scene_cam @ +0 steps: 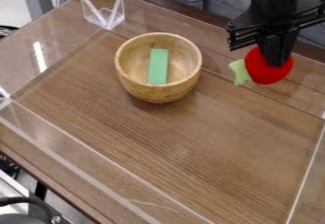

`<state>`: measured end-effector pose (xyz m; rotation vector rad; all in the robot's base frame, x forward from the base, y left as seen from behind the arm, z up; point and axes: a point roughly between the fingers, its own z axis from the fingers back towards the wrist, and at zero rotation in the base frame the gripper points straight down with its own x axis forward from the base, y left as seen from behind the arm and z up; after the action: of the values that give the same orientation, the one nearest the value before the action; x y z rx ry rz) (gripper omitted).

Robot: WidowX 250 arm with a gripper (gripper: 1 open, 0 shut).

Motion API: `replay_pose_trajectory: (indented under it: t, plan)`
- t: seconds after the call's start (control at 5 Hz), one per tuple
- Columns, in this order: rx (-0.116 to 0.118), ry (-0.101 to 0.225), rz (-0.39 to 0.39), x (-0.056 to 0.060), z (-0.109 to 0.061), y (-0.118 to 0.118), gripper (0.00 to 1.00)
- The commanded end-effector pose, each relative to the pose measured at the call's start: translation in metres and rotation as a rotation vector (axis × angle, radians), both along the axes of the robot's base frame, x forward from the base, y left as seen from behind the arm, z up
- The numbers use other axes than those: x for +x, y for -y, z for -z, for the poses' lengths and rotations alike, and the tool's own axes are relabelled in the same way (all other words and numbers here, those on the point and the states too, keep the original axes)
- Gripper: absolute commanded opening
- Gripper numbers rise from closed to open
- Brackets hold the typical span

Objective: Move the red fruit to the left

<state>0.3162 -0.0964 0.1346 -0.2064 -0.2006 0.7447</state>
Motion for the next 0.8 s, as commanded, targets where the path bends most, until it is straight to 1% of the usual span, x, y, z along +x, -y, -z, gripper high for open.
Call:
replay_pose_trajectory:
  t: [0.0,0.4,0.6]
  plan:
    - [-0.024,0.061,0.006,-0.0021,-0.0208,0.0037,0.0]
    - [-0.04,0.063,-0.011,-0.0044,-0.0277,0.0014,0.0]
    - [-0.039,0.062,-0.011,-0.0044,-0.0238,0.0016,0.0]
